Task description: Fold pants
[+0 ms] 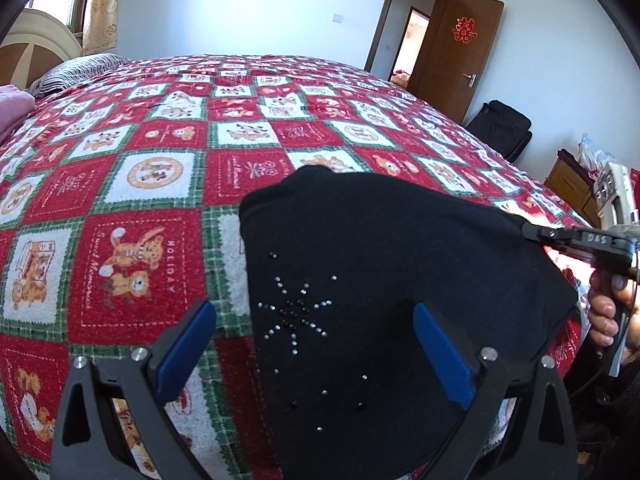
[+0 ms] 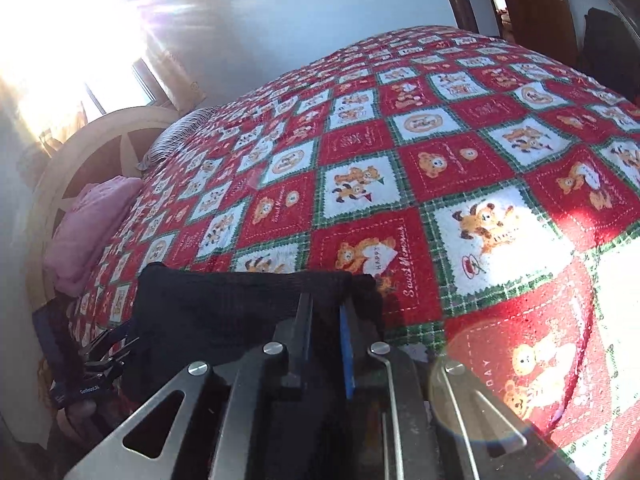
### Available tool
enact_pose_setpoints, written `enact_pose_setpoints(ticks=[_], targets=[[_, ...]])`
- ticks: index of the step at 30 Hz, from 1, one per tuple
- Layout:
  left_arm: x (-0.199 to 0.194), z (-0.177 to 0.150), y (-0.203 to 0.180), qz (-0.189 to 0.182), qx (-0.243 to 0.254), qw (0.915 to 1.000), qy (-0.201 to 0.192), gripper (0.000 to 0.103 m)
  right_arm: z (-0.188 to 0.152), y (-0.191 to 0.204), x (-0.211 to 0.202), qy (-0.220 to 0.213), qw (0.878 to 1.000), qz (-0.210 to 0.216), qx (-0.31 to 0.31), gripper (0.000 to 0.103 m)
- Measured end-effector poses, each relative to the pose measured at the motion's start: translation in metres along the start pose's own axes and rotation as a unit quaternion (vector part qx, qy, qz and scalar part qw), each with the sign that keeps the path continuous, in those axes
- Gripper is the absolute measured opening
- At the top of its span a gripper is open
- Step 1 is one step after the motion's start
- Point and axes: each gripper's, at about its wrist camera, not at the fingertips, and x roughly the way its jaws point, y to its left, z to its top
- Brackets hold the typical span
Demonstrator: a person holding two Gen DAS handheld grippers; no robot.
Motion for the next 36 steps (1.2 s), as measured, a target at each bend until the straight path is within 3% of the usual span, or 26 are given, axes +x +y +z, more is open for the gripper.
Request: enact_pose_setpoints(ticks=[4, 6, 9, 12, 15, 18, 20, 23, 27, 31, 34, 36], targets=[[0.002, -0.001, 0.001, -0.001, -0.002, 1.0, 0.004, 0.103, -0.003, -0.005, -0.001, -0.008, 1.0, 0.015, 0.012, 0.013], [0.002, -0.002, 0.002, 0.0, -0.002, 1.0, 0.004, 0.103, -0.003, 0.002, -0.011, -0.012, 1.0, -0.01, 0.0, 0.028], [0.001, -0.002, 0.001, 0.0, -0.002, 1.0, 0.005, 0.103, -0.011, 0.019, -0.032, -0.013, 0.999, -0.018, -0.037, 0.034], [0.001, -0.002, 0.001, 0.002, -0.002, 1.0, 0.005, 0.103, -0.031, 0.035, -0.043, 0.017, 0.997, -0.015, -0.075, 0.038], [0.002, -0.002, 0.0, 0.004, 0.0, 1.0, 0.007, 0.103, -0.062, 0.046, -0.033, 0.067, 0.986, -0.06, -0.137, 0.037], [0.004, -0.001, -0.002, 0.008, 0.006, 0.9999, 0.011, 0.103, -0.075, 0.032, -0.027, 0.079, 0.986, -0.06, -0.134, 0.041], [0.005, 0.0, -0.003, 0.01, 0.01, 0.9998, 0.013, 0.103, -0.071, 0.021, -0.026, 0.083, 0.989, -0.05, -0.11, 0.049], [-0.006, 0.007, -0.004, 0.038, 0.023, 0.999, -0.004, 0.103, -0.064, 0.023, -0.035, 0.079, 0.99, -0.042, -0.111, 0.05], [-0.021, 0.026, -0.012, 0.053, 0.048, 0.9967, -0.039, 0.103, -0.044, 0.024, -0.057, 0.015, 0.994, -0.04, -0.1, 0.05], [-0.009, 0.043, -0.029, 0.07, 0.092, 0.9925, -0.04, 0.103, -0.016, 0.032, -0.05, -0.026, 0.994, -0.035, -0.101, 0.05], [0.012, 0.045, -0.034, 0.087, 0.11, 0.9899, -0.021, 0.103, 0.002, 0.03, -0.019, -0.005, 0.996, -0.035, -0.085, 0.046], [0.032, 0.043, -0.03, 0.092, 0.113, 0.9894, 0.002, 0.103, 0.005, 0.028, 0.004, 0.017, 0.994, -0.063, -0.091, 0.041]])
